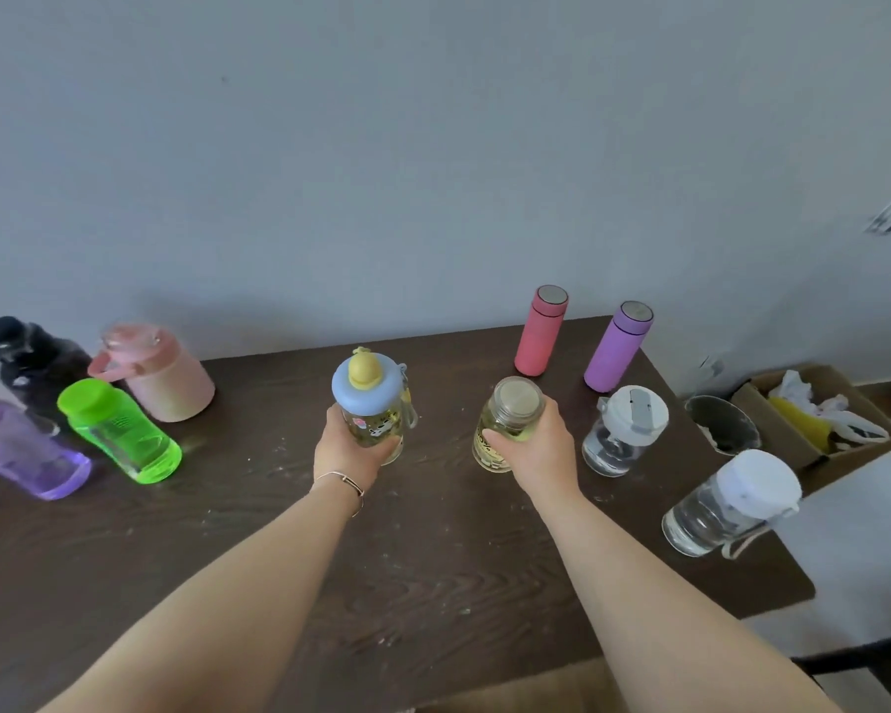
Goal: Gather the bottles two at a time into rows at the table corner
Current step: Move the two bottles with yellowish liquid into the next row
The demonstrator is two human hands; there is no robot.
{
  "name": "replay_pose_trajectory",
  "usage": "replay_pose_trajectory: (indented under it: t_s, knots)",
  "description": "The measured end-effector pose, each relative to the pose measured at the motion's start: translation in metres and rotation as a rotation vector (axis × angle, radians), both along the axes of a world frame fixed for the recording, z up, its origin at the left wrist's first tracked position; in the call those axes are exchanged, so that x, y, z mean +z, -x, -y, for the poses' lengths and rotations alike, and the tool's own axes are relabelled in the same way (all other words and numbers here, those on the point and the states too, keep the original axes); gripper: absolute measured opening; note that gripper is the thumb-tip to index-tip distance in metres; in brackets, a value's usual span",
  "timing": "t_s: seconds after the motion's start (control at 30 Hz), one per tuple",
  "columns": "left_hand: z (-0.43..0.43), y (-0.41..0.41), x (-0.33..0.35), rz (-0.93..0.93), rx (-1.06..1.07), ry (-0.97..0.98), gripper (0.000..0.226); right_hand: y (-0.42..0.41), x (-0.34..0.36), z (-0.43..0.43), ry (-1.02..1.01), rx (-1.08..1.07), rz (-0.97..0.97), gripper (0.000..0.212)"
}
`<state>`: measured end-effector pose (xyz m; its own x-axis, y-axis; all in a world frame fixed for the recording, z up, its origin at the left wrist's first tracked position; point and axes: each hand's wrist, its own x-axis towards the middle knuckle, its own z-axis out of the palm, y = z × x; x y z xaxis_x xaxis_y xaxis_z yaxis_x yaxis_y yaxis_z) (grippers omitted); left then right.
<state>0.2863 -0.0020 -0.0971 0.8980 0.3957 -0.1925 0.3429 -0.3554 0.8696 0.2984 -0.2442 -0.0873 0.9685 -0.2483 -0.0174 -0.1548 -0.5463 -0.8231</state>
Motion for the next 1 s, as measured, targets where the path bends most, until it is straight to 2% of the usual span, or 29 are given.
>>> replay_pose_trajectory:
  t_s: [0.27, 0.53, 1.0]
  knots:
    - [-0.056, 0.08, 0.005, -0.024, 0.219, -0.002, 0.068, 0.032, 0.013, -0.059, -0.044, 0.151, -0.003, 0.071]
    - [-0.126, 0.132, 0.018, 0.028, 0.331, -0.009, 0.065, 0.057, 0.026, -0.14, -0.012, 0.282, -0.005, 0.075]
    - [-0.292, 0.178, 0.016, 0.003, 0.344, -0.028, 0.062, 0.084, 0.023, -0.323, -0.046, 0.34, -0.027, 0.069]
